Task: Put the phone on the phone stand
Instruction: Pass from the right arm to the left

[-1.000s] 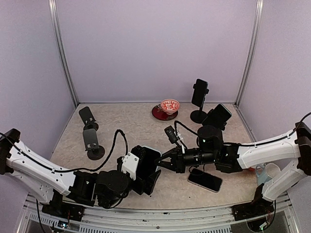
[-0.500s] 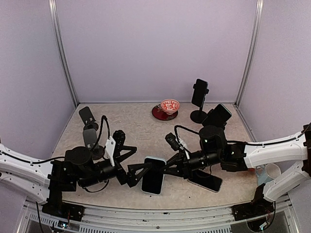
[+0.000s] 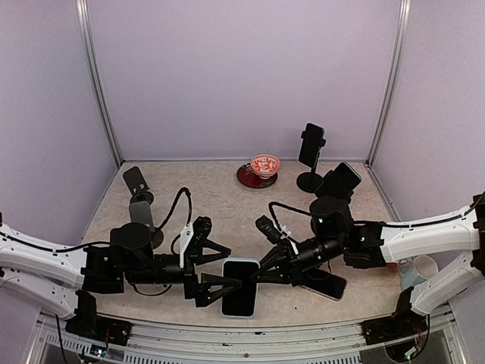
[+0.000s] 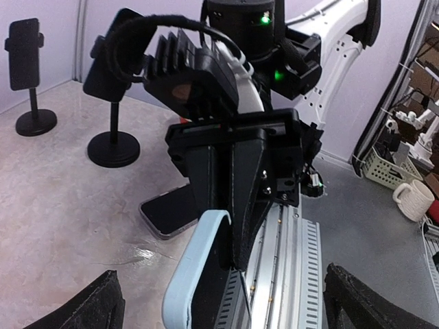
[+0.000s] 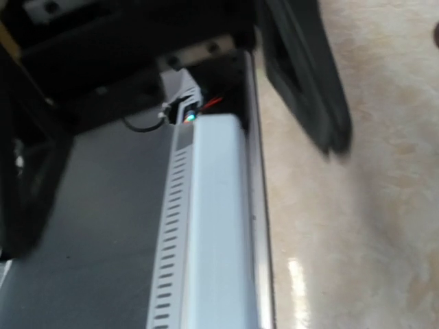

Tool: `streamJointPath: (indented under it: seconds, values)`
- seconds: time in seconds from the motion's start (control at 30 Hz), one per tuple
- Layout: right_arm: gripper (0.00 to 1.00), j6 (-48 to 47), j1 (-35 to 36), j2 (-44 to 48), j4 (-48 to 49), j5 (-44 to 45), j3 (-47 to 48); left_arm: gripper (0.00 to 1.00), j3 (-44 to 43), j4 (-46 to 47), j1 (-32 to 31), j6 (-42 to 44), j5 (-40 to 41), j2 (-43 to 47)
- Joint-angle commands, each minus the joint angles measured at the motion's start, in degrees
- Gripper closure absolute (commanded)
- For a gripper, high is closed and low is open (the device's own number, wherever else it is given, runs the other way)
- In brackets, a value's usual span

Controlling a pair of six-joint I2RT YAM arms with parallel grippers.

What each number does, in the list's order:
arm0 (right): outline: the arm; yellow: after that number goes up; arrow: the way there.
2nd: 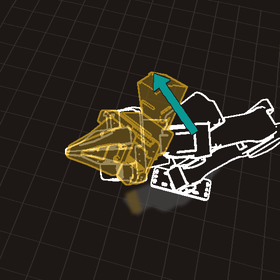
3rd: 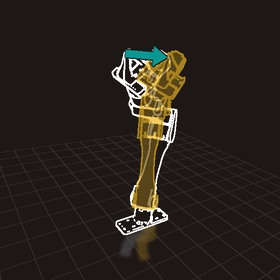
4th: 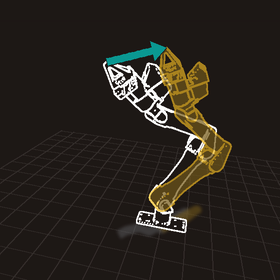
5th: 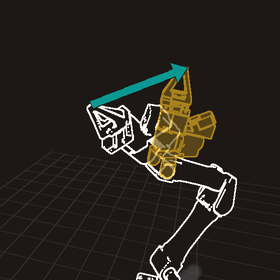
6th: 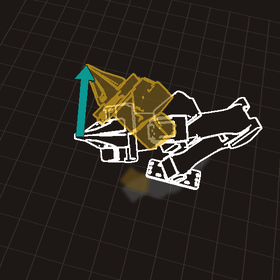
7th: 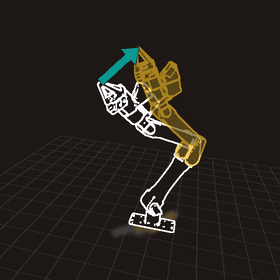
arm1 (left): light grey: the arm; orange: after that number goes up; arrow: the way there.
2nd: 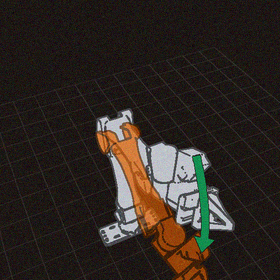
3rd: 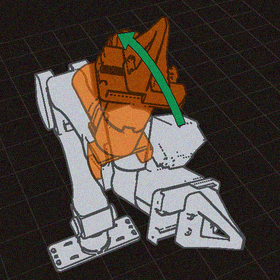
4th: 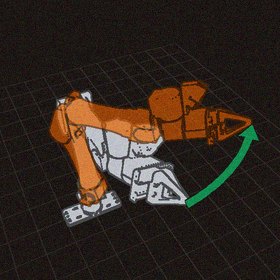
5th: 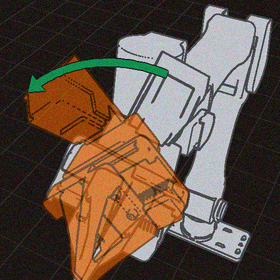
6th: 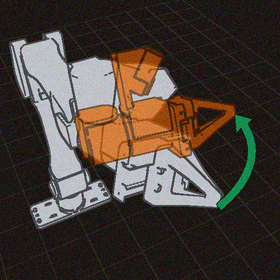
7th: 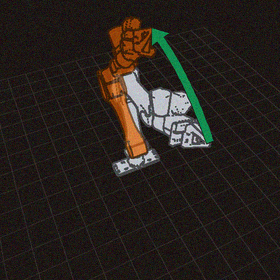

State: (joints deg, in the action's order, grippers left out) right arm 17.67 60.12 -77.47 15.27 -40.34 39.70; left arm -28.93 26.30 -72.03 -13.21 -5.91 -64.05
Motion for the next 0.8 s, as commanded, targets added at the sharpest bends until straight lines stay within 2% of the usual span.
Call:
streamJointPath:
  seconds: [0.0, 0.13, 0.3, 0.47, 0.63, 0.77]
  values:
    - [1.0, -1.2, 0.6, -0.2, 4.3, -4.7, 3.2, 0.02, -2.4, -0.2, 0.4, 0.9, -6.9, -2.5]
    - [1.0, -1.5, 0.9, -0.5, 4.3, -5.0, 3.3, 0.07, -2.5, 0.9, 0.7, 0.4, -8.0, -4.0]
    - [1.0, -2.2, 1.0, -0.8, 3.8, -4.8, 3.3, 0.24, -2.2, 2.4, 1.4, 0.6, -9.1, -4.3]
    - [1.0, -2.4, 1.0, -1.3, 4.0, -4.4, 3.2, 0.48, -1.7, 4.2, 2.4, -0.3, -11.1, -5.0]
    - [1.0, -3.2, 1.0, -1.6, 3.8, -3.4, 2.8, 0.82, -1.9, 4.9, 3.1, -0.6, -12.3, -6.4]
    - [1.0, -3.5, 1.0, -1.8, 3.5, -3.6, 3.0, 0.98, -1.8, 5.2, 3.3, -0.7, -12.7, -6.7]
